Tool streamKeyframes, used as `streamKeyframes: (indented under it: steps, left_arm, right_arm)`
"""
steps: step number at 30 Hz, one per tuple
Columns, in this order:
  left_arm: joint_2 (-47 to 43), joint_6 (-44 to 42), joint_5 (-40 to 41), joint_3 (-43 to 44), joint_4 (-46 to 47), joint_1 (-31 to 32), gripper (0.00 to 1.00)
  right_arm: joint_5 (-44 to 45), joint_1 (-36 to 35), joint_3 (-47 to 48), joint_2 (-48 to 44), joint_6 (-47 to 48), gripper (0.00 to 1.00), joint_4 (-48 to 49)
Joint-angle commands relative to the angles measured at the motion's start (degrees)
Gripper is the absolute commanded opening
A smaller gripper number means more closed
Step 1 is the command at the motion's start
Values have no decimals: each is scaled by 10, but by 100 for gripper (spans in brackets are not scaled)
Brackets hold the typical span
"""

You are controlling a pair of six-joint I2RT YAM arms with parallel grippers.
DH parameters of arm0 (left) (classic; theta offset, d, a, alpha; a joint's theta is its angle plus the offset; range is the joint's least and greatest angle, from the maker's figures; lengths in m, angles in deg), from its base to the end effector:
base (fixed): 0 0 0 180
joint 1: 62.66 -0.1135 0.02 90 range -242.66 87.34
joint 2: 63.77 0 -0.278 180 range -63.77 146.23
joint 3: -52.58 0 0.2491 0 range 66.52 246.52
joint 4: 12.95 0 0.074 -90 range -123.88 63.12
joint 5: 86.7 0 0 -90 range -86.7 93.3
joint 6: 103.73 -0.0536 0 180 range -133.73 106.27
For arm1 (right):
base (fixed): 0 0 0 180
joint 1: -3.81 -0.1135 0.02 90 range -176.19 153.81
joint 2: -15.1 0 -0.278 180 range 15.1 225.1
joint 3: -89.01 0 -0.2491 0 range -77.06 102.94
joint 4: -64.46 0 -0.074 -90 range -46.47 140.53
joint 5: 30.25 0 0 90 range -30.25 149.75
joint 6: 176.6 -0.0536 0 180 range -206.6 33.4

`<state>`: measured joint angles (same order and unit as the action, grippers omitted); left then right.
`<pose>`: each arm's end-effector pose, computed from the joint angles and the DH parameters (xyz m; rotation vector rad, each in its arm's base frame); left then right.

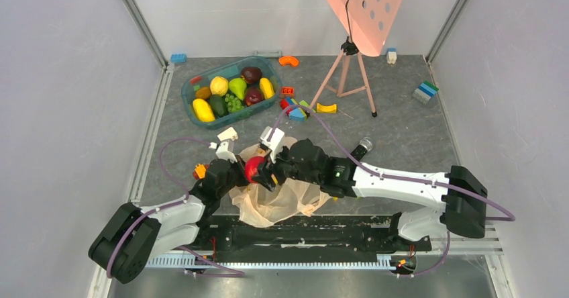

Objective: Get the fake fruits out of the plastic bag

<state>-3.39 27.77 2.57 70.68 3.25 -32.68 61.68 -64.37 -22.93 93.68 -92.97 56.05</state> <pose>0.1569 -0.0913 0.1315 -0.2044 2.1104 -0.7836 0.1245 0.3062 0.2991 -1.0032 1.7226 0.8355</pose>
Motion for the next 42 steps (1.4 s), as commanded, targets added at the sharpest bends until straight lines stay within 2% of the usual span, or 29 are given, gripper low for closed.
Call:
streamKeyframes:
  steps: [1,13,20,25,30,42]
  left_arm:
    - [5,-14,-5,6,10,-1,2]
    - [9,-11,2,8,4,-1,2]
    - [7,-11,-2,9,1,-2,2]
    - [1,-11,-1,9,-3,-2,2]
    - [-5,-22,-9,7,9,-2,2]
    - [-11,-34,-3,8,3,-2,2]
  right_arm:
    - [-5,21,63,39,16,54,-40]
    - [-67,128,230,146,47,52,-109]
    - [-80,192,397,284,86,52,-144]
    - [-118,222,499,375,106,53,-121]
    - [-109,249,559,441,108,52,-86]
    - [-67,297,613,542,120,53,5]
